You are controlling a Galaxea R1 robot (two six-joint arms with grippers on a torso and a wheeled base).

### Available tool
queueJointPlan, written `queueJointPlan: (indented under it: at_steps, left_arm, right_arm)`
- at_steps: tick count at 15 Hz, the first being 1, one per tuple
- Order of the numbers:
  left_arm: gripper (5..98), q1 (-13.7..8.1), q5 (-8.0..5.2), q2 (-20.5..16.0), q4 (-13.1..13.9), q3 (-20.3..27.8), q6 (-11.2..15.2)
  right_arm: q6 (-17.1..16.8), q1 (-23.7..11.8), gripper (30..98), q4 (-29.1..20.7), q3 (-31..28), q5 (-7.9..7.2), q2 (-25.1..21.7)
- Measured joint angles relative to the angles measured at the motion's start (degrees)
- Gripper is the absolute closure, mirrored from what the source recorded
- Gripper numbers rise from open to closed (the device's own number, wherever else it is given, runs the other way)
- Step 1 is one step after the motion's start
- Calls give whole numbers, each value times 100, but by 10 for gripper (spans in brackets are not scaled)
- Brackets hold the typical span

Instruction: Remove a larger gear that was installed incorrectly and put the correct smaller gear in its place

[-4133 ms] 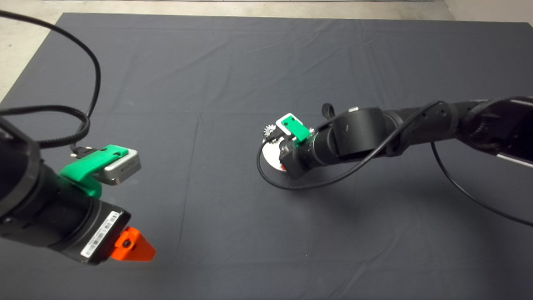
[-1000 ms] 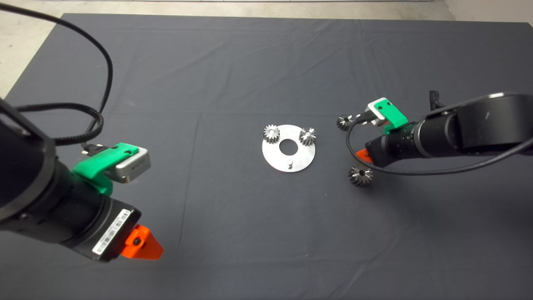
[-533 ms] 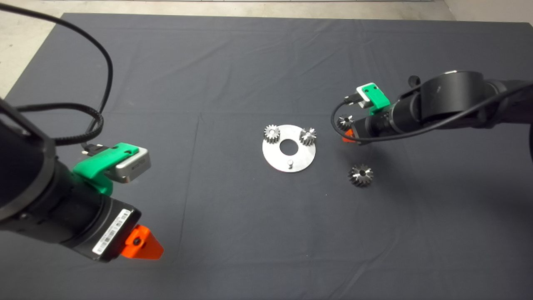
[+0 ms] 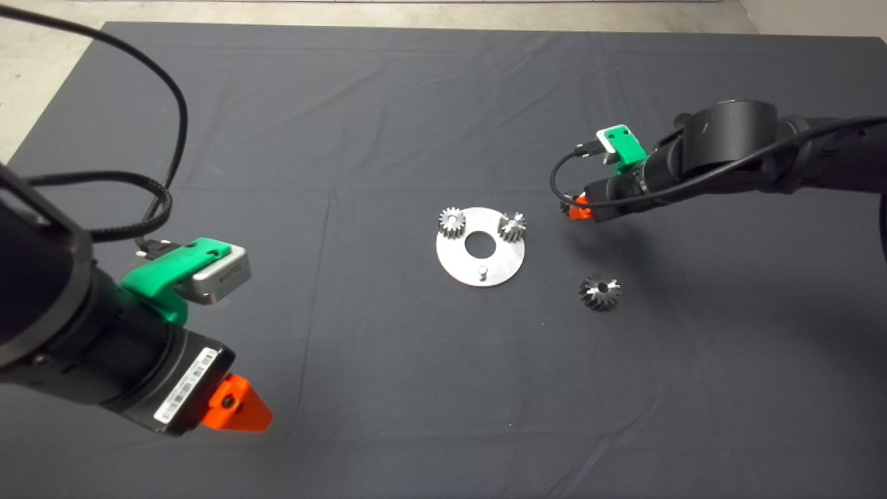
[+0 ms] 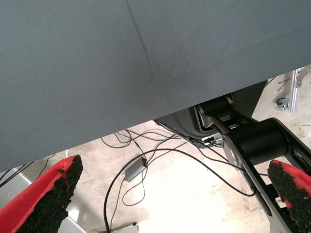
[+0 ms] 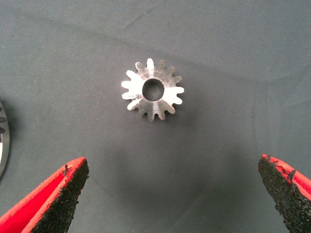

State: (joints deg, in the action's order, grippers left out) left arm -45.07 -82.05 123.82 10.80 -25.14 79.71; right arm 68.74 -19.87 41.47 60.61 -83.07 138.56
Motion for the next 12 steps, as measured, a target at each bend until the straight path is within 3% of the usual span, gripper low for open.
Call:
queueJointPlan:
  at_steps: [2, 7, 9, 12]
  left_arm:
    - [58, 0, -2, -1, 2, 0, 0]
    - [58, 0, 0, 0, 0, 0, 0]
    - [58, 0, 24, -1, 0, 0, 0]
    - [58, 0, 66, -1, 0, 12, -2]
  right_arm:
    - [13, 0, 312, 1, 0, 44, 2]
    - [216, 2, 308, 33, 52, 121, 35]
    - [488, 4, 308, 94, 52, 121, 35]
    - [595, 24, 308, 462, 55, 120, 35]
